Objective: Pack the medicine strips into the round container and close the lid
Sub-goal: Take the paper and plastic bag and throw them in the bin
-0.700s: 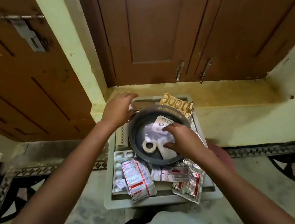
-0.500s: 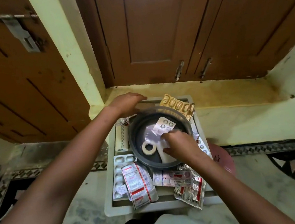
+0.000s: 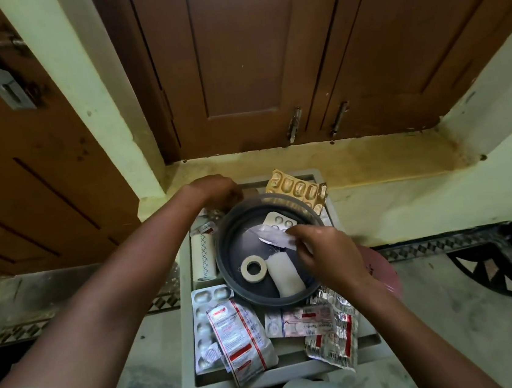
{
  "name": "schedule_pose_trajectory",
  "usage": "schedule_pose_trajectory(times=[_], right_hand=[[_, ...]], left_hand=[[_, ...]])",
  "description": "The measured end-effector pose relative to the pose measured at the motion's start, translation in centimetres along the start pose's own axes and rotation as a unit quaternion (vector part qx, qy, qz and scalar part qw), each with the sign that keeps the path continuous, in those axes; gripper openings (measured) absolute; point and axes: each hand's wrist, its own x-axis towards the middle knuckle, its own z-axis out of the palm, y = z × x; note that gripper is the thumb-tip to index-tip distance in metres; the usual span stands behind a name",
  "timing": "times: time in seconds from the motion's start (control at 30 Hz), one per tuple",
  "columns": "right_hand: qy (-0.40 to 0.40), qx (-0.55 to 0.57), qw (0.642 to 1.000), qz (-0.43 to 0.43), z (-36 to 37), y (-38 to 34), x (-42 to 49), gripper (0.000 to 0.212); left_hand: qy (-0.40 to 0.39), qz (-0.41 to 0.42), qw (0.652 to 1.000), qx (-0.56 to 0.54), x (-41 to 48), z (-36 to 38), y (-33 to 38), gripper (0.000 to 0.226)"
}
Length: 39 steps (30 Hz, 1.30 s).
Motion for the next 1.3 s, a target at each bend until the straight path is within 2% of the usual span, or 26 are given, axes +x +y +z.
schedule_pose_trajectory(times=[0.23,0.43,0.6,0.77,0.87,1.0,1.13,1.3], right_hand=[[0.037,0.048,0.997,0.042,-2.2,-0.3,-0.9,0.027],[0.085,0.071,0.992,0.056,-2.3,0.3,-1.3,0.024],[0.114,0.081,0.988,0.069,-2.5,0.6,-1.9,0.023],[0.129,0.113,0.981,0.095,-2.7,1.2,-2.8,0.022],[0.146,0.176,0.966,0.124,-3.0,1.2,-3.3,0.022],[0.167,0.287,0.930,0.158,-3.3,1.2,-4.0,0.022],[0.178,0.372,0.888,0.202,-3.8,1.8,-4.4,0.036],[0.164,0.495,0.818,0.243,-5.5,4.0,-5.7,0.032]], left_hand=[[0.071,0.028,0.997,0.020,0.2,0.8,-0.2,0.022],[0.121,0.021,0.992,0.018,-0.1,0.8,-0.2,0.036],[0.193,-0.007,0.981,-0.037,-0.4,0.6,0.1,0.038],[0.228,-0.013,0.969,-0.095,-1.9,0.0,0.2,0.039],[0.295,-0.033,0.943,-0.152,-3.9,-0.8,0.7,0.034],[0.364,-0.039,0.884,-0.290,-7.2,-1.4,4.5,0.028],[0.346,-0.034,0.821,-0.452,-10.2,-0.6,10.1,0.019],[0.327,-0.044,0.762,-0.557,-11.1,1.7,15.7,0.017]])
